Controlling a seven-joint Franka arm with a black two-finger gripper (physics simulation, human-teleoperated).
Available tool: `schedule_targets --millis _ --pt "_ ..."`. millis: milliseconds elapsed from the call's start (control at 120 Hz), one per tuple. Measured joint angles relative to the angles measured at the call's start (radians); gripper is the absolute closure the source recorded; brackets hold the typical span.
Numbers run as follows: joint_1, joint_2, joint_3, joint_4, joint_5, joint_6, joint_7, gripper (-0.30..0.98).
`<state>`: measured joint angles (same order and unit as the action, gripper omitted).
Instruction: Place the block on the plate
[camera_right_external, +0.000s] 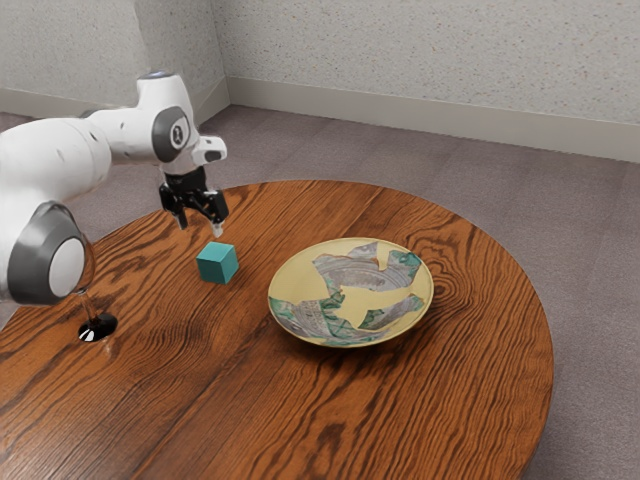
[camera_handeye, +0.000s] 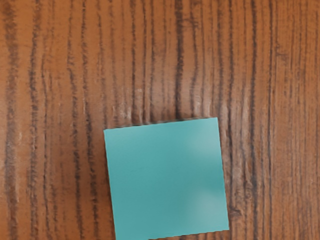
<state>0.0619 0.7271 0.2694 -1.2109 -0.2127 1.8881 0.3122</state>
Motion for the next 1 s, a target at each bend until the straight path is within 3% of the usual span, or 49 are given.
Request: schedule_targets --millis 217,500,767,908,1000 --pt "0.004 0.047 -0.015 -0.014 -0.065 0.043 -0.004 0.0" --pt "0.004 0.09 -0.016 -0.014 -0.037 0.096 -0.007 0.0" --pt "0.004 0.127 -0.016 -0.015 -0.053 0.124 -0.01 0.0" --pt "0.004 0.127 -0.016 -0.015 -0.061 0.129 -0.015 0.3" --pt "0.004 0.123 -0.017 -0.015 -0.058 0.131 -0.02 0.33"
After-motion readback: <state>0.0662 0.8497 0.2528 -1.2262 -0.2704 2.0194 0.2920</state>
